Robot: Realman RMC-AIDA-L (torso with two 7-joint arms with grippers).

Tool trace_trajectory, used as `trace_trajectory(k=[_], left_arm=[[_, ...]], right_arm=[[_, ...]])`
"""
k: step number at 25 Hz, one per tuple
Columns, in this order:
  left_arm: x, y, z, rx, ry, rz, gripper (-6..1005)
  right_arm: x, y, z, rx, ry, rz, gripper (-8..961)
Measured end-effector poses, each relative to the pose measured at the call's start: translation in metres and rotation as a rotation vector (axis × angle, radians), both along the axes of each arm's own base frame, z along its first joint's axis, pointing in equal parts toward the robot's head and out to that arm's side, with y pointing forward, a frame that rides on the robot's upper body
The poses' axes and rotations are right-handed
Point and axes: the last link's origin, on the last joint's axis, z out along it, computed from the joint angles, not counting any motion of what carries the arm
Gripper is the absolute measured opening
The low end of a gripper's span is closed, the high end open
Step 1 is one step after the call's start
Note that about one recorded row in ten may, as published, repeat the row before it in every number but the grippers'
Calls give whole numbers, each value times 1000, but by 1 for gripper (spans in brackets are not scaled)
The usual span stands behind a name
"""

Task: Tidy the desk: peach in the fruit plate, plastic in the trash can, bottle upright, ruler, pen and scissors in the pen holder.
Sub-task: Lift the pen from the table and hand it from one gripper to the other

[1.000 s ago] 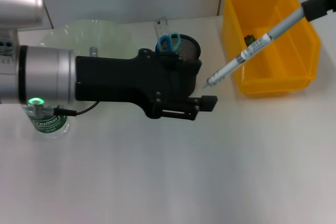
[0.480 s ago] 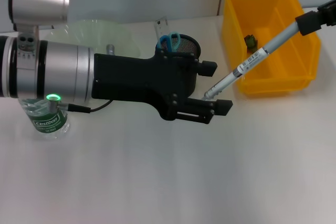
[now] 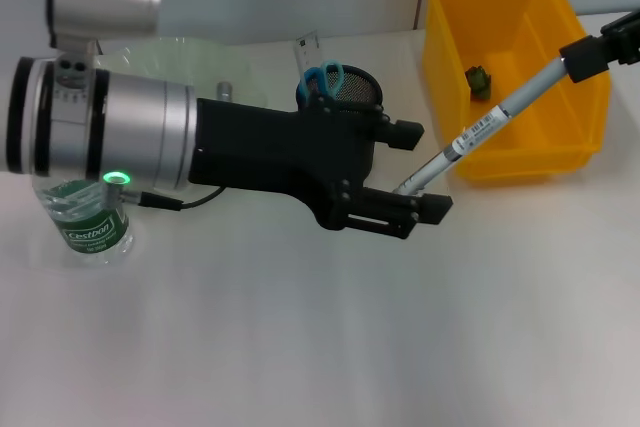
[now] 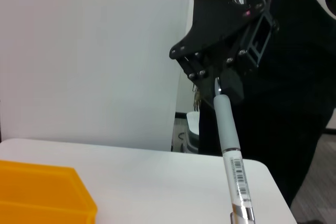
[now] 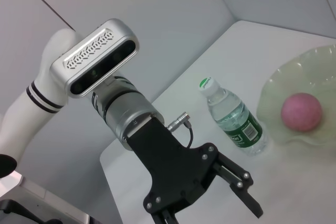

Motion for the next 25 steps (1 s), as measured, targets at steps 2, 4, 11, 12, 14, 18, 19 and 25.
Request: trace_trajectory(k=[2,4,11,12,14,18,19,25], left_arm=[[1,0,-1,-2,4,-2,770],[2,0,-3,-6,10,-8,766],[5,0,-4,-10,18,-15,751],[5,0,-5,-10,39,-13,749],[5,1,-5,-9,48,-15,745],[6,0,-4,-10,61,-21,737],[6,0,-4,-10,63,-21,735],[8,0,-2,-12,76,-25,723]], right_arm=[[0,0,0,-1,0,0,98],[1,0,0,-2,1,0,97],[1,-1,0,-4,1,2,97],[1,-1,0,-4,1,3,97],[1,-1,0,-4,0,5,97],[1,-1,0,-4,0,9,98],[1,-1,0,-4,0,10,98],[0,-1,-2,-14,-12,14,98]])
